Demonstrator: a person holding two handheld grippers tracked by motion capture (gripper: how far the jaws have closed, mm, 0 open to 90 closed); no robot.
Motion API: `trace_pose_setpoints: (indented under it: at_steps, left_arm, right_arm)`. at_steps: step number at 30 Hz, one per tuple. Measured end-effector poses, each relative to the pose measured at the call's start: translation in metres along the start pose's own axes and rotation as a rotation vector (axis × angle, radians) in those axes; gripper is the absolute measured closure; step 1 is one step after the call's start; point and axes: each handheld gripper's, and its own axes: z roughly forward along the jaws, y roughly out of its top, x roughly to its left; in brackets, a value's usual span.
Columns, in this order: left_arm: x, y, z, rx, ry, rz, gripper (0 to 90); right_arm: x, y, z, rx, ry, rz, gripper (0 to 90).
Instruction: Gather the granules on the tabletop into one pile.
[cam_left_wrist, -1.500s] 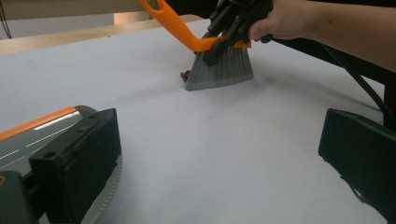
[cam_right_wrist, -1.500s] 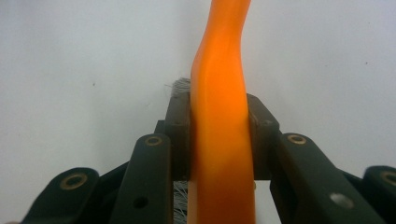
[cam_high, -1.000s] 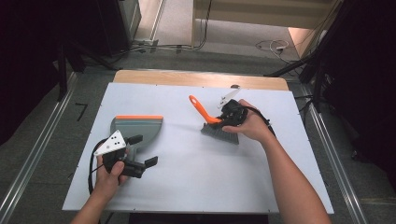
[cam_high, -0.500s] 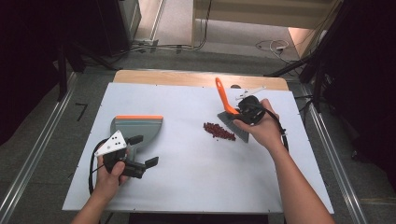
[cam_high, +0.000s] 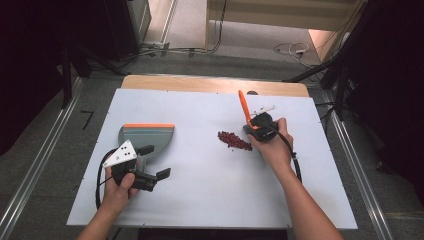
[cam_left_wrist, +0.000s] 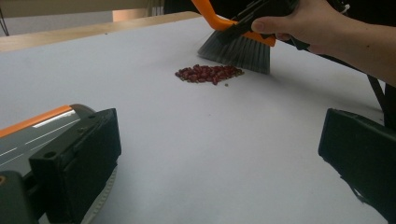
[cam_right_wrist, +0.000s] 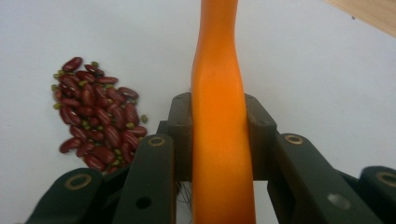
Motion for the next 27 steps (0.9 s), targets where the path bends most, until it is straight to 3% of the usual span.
trace_pose_setpoints:
  at_steps: [8,14,16,17,18,19,20,21,22,23,25,27]
  left_arm:
    - [0.0,0.0,-0.001,0.002,0.0,0.004,0.0]
    - [0.0,0.0,-0.001,-0.001,0.0,0.001,0.0]
    - [0.0,0.0,0.0,0.0,0.0,0.0,0.0]
    - [0.0,0.0,0.0,0.0,0.0,-0.002,0.0]
    - [0.0,0.0,0.0,0.0,0.0,-0.002,0.0]
    - [0.0,0.0,0.0,0.001,-0.001,0.0,0.0]
    - [0.0,0.0,0.001,0.002,-0.001,0.001,0.0]
    - [0.0,0.0,0.0,0.003,-0.001,0.002,0.0]
    - [0.0,0.0,0.0,0.003,0.0,0.001,0.0]
    - [0.0,0.0,0.0,0.0,-0.002,0.0,0.0]
    - [0.0,0.0,0.0,-0.001,0.0,-0.003,0.0]
    - [0.0,0.0,-0.001,0.0,0.001,-0.002,0.0]
  right_arm:
    - [0.007,0.007,-0.001,-0.014,0.049,0.009,68.3]
    - [0.006,0.014,-0.011,-0.049,0.049,-0.009,68.2]
    - [0.006,0.015,-0.017,-0.082,0.092,-0.033,68.1]
    - [0.007,0.016,-0.02,-0.098,0.137,-0.059,68.1]
    - [0.008,0.016,-0.023,-0.108,0.193,-0.103,68.1]
    - [0.016,0.016,-0.028,-0.113,0.27,-0.198,68.1]
    - [0.016,0.016,-0.028,-0.113,0.27,-0.198,68.1]
    - [0.02,0.016,-0.03,-0.113,0.312,-0.247,68.1]
    - [0.029,0.014,-0.03,-0.102,0.405,-0.308,68.0]
    - [0.029,0.014,-0.03,-0.102,0.405,-0.308,68.0]
    - [0.035,0.012,-0.025,-0.072,0.455,-0.358,68.0]
    - [0.039,0.01,-0.015,-0.031,0.473,-0.384,68.1]
